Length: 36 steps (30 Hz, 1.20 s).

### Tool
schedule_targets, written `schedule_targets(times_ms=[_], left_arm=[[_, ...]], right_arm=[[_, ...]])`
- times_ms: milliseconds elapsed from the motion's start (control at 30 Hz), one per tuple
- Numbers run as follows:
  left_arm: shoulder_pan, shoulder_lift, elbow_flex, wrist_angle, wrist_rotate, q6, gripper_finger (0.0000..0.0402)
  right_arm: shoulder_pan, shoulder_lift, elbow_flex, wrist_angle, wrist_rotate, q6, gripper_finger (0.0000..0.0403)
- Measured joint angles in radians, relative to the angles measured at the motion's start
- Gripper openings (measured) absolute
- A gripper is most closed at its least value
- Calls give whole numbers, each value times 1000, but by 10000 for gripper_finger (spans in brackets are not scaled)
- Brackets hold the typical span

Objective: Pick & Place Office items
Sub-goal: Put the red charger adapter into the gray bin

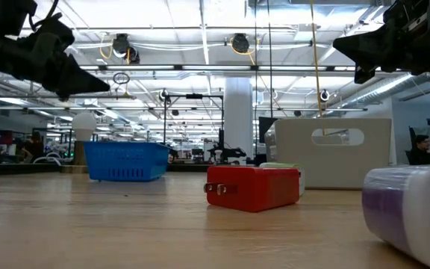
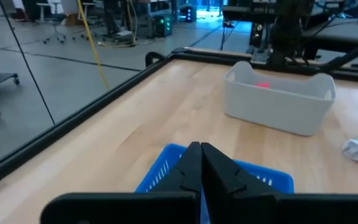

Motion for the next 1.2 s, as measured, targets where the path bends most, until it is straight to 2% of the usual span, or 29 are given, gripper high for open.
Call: schedule_targets(times_ms=[133, 267, 733, 933, 1200], left_arm=[[0, -3, -46, 35, 6, 1, 1], [0, -4, -117, 153, 3, 21, 1], [0, -1, -115, 150, 9, 19, 4], [0, -1, -115, 169, 10, 16, 5], [0, -1, -115, 166, 13, 0, 15]], right_arm=[[0, 0, 0, 0, 0, 0, 0], [0, 0, 0, 0, 0, 0, 0], [1, 42, 20, -11, 0, -30, 0], [47, 217, 167, -166, 0, -63, 0], [120, 562, 441, -369, -4, -74, 3]])
